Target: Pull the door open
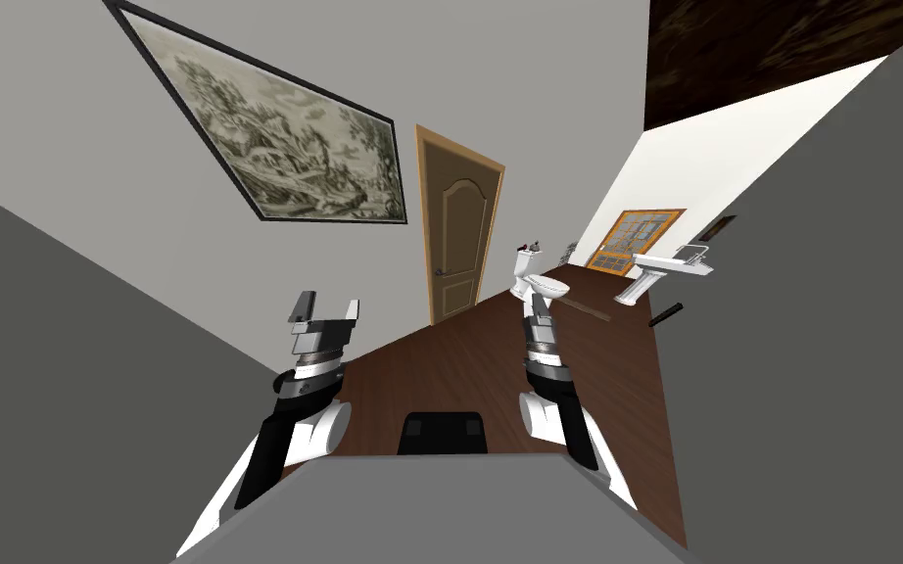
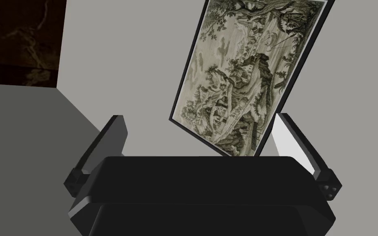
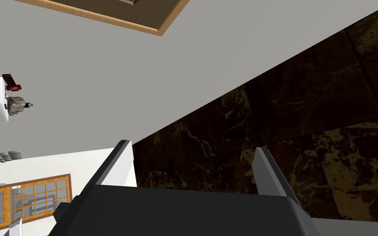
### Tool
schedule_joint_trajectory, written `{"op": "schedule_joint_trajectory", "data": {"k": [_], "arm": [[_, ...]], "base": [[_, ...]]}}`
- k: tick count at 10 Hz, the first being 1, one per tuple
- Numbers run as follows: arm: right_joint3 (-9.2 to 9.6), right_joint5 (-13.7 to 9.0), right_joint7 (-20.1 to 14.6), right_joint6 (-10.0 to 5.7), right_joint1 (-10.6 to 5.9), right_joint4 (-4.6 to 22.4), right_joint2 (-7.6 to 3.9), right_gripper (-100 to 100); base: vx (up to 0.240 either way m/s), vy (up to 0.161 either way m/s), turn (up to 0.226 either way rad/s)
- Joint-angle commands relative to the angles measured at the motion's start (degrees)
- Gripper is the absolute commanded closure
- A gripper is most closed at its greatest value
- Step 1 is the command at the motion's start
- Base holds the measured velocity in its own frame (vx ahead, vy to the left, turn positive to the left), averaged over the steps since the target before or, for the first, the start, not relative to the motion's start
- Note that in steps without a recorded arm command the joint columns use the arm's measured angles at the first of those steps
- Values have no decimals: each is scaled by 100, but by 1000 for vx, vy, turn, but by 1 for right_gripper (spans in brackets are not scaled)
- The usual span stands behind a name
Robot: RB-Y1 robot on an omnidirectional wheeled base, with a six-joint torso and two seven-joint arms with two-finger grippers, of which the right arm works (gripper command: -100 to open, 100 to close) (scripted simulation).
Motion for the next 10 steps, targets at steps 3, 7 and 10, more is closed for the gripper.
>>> {"op": "schedule_joint_trajectory", "data": {"k": [3, 7, 10], "arm": [[-30, -70, -42, -62, -164, 381, -122, -100], [-67, -156, -94, -139, -368, 857, -253, -100], [-95, -224, -134, -198, -526, 1225, -343, -100]], "base": [[62, -10, 99], [96, -11, 101], [73, -16, 100]]}}
